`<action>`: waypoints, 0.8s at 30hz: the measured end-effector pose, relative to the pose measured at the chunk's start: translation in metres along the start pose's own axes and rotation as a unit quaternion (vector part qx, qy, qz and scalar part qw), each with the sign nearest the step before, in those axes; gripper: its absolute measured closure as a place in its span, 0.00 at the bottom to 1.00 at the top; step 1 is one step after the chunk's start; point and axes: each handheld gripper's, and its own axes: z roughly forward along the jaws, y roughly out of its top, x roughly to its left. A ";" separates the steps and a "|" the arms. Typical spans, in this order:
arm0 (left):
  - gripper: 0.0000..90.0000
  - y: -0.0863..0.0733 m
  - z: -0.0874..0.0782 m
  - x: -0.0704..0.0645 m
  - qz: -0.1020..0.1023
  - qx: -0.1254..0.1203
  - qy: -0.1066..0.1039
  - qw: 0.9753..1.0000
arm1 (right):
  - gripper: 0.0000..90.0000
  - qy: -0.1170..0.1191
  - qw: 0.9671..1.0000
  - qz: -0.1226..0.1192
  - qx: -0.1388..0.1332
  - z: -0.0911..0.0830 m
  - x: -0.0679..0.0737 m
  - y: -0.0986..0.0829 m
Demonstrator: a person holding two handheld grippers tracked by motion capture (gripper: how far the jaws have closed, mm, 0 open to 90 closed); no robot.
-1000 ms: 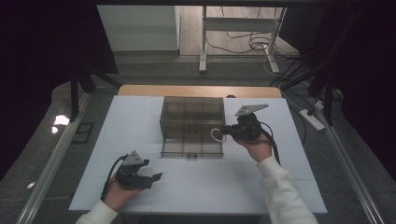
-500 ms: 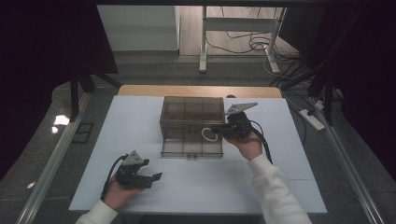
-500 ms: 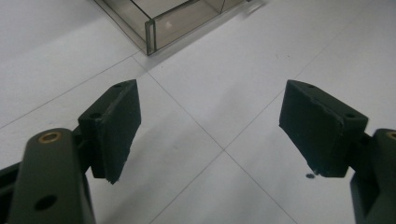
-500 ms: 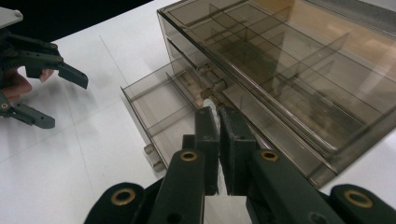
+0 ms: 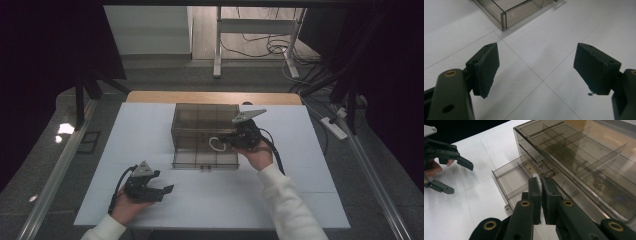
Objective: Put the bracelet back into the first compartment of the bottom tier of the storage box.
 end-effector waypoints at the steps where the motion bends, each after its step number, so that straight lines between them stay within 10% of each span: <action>1: 0.24 0.000 0.000 0.000 0.000 0.000 0.000 1.000 | 0.95 0.000 1.000 0.000 0.000 0.000 0.000 0.000; 24: 0.24 0.001 0.000 0.000 0.002 0.000 -0.002 1.000 | 0.95 0.013 1.000 -0.008 0.004 0.025 0.008 0.017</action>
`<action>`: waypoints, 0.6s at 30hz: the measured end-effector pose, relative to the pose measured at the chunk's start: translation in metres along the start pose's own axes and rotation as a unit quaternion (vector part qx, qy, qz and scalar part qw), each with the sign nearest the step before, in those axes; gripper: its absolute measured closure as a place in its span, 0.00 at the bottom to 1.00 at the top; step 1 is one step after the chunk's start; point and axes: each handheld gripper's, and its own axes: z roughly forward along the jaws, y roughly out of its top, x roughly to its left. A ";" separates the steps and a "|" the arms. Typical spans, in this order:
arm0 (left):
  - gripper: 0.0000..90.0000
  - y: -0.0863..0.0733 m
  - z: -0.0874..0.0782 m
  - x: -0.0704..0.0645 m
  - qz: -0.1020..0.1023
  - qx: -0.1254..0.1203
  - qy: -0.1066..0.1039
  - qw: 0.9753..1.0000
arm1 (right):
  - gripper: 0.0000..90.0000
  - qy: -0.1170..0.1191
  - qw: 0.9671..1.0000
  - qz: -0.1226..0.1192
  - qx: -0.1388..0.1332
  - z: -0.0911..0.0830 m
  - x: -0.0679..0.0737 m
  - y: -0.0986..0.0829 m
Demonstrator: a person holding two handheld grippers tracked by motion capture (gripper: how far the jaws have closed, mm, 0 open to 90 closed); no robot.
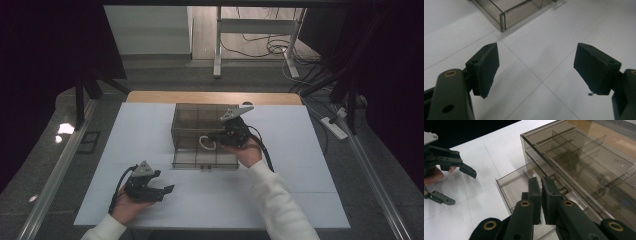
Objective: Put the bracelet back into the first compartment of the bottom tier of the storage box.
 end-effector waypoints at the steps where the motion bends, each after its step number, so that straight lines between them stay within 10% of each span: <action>1: 0.24 0.000 0.000 0.000 0.000 0.000 0.000 1.000 | 0.95 0.001 1.000 0.000 0.001 0.001 0.000 0.001; 18: 0.24 0.000 0.000 0.000 0.000 0.001 -0.002 1.000 | 0.95 0.014 1.000 -0.012 0.005 0.020 0.010 0.014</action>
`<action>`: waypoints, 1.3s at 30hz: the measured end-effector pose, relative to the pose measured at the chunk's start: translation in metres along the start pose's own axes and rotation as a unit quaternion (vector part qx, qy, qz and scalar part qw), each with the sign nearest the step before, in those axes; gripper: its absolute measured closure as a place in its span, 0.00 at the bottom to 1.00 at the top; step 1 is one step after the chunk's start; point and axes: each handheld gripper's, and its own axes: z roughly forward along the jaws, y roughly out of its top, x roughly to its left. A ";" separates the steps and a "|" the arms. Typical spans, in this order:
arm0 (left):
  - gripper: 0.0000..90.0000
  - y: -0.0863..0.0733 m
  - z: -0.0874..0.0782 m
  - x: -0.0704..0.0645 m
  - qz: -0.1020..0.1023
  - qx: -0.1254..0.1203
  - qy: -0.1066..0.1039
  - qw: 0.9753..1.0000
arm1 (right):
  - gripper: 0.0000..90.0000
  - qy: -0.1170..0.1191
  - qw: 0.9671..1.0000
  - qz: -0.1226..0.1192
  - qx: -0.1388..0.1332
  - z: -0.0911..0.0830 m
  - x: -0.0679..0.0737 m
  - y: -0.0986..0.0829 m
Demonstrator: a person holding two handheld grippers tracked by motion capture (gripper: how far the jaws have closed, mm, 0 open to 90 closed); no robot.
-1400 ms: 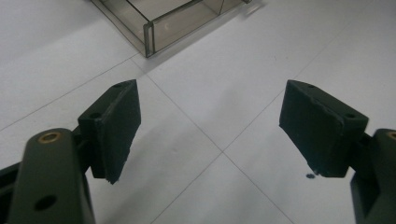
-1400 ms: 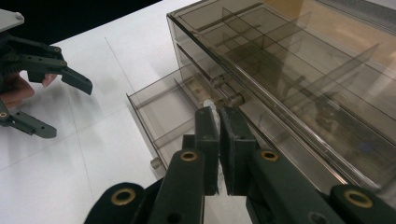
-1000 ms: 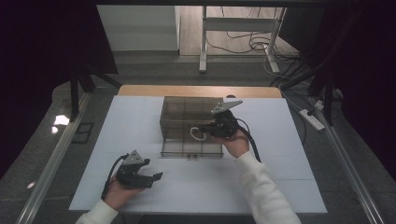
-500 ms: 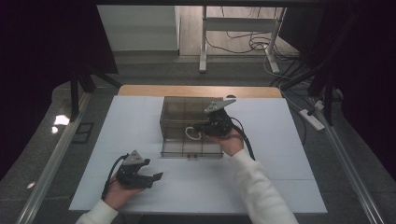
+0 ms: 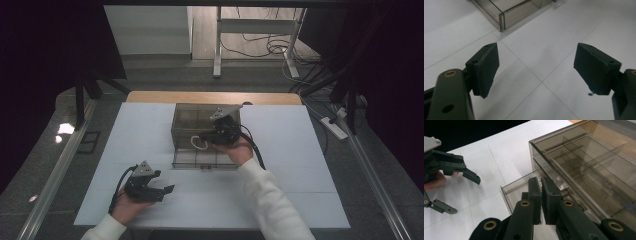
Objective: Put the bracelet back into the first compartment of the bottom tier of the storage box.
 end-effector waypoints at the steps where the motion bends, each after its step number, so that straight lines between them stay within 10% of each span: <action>1: 0.24 0.000 0.000 0.000 0.000 0.000 0.000 1.000 | 0.95 0.000 1.000 0.000 0.000 0.000 0.000 0.000; 39: 0.23 0.000 -0.001 0.001 -0.001 -0.001 0.000 1.000 | 0.95 0.032 0.999 -0.018 0.023 0.039 0.025 0.004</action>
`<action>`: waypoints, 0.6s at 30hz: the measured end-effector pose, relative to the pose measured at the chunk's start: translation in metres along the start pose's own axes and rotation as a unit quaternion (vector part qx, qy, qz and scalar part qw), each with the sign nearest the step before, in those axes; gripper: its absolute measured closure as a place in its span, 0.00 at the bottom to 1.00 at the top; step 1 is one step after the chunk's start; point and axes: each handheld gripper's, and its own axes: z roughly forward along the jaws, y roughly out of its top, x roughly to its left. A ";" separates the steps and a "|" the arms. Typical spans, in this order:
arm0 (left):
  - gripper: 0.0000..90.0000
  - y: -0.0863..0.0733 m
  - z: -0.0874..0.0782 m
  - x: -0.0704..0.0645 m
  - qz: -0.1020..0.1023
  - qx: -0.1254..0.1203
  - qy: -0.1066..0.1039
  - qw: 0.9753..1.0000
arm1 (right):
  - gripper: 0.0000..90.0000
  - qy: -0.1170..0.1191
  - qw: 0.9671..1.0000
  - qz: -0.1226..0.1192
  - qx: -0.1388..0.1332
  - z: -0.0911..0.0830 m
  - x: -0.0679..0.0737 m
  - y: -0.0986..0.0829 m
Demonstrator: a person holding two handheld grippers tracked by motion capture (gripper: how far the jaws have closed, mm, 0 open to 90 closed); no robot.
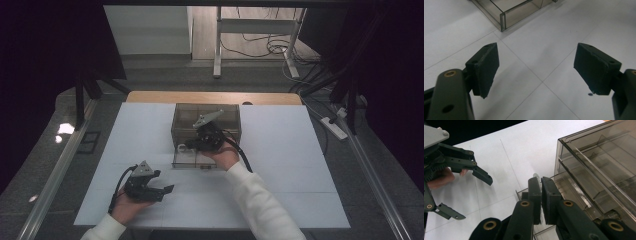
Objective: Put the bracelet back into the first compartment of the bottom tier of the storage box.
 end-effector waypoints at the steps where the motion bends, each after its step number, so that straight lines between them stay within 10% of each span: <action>1: 0.23 0.000 0.000 0.000 0.000 0.000 0.000 1.000 | 0.95 -0.001 1.000 -0.001 0.001 0.001 0.000 0.000; 10: 0.23 0.000 0.000 0.000 0.000 0.000 0.001 1.000 | 0.94 -0.002 1.000 0.001 0.007 0.004 -0.002 -0.002; 18: 0.23 0.000 0.000 0.000 0.000 -0.001 0.001 1.000 | 0.67 -0.015 1.000 0.001 -0.003 0.003 -0.002 -0.002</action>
